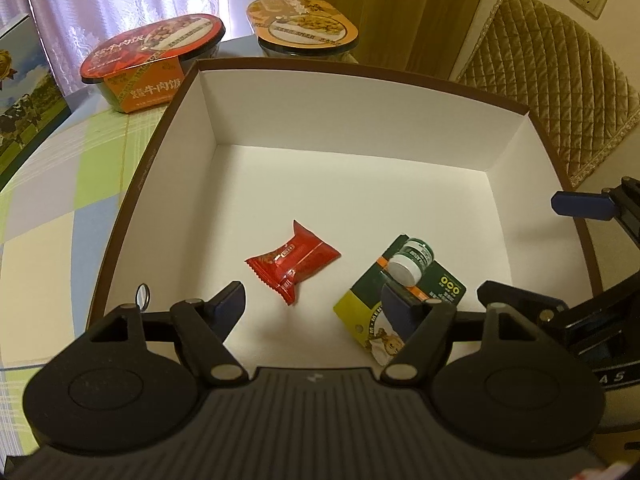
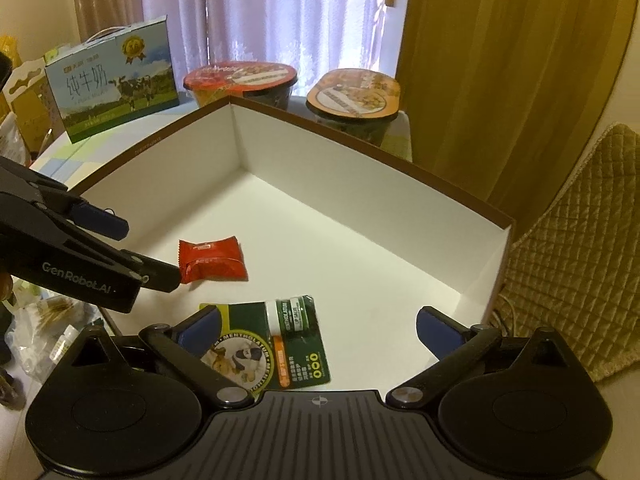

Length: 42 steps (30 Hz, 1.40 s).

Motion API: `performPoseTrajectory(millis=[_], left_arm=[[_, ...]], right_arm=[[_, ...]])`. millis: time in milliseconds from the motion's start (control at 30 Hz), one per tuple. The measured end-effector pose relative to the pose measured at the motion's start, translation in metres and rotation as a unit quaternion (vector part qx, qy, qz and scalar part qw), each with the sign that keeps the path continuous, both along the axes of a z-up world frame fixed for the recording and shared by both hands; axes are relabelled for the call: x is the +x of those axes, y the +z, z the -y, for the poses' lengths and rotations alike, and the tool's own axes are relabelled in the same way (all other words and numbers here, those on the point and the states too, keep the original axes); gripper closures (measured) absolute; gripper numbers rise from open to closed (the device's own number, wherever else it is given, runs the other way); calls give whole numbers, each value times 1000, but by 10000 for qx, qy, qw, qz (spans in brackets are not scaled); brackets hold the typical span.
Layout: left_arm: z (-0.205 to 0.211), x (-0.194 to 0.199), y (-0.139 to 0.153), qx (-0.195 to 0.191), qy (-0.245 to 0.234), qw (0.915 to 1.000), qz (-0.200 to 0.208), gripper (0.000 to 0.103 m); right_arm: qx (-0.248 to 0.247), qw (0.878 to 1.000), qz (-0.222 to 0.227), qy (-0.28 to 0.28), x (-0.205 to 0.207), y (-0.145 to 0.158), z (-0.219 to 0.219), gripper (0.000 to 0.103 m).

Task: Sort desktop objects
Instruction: 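Open the right tool to drop the green card while the left releases the red packet into the box, then move both tools back from the brown box toward the remaining table items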

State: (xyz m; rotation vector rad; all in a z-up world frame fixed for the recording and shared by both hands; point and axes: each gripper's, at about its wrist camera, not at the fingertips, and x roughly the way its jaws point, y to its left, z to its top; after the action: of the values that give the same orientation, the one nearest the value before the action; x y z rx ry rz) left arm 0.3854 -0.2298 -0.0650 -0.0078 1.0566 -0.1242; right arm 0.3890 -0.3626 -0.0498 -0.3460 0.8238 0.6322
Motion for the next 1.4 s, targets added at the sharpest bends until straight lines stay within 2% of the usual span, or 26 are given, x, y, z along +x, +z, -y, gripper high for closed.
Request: performPoseTrajectory(millis=[233,400,700,900,1033,1400], left_arm=[[4,-16,9,-48,88,9999,120,32],[5,-33,20,-3,213,9995,253,32],[-11,-82,46,-10,435,9975,565,32],[-38,-125,67,-116,722,9933,891,31],[-67,-152,73,32,1106,9893,956,31],[-146,-228,74,221,2186,9725,771,29]], right_arm=[[87,9998,168,-62,-12,9,13,2],[321,9991,251,-151,-25,20,23,2],[656,9965,362,-361,-60,34,36,2],[937,9943,288,-418,-88,39,41,2],[912,9945,349,-374,-106,40,36,2],[870,9959,163,-166,-133,34,5,2]])
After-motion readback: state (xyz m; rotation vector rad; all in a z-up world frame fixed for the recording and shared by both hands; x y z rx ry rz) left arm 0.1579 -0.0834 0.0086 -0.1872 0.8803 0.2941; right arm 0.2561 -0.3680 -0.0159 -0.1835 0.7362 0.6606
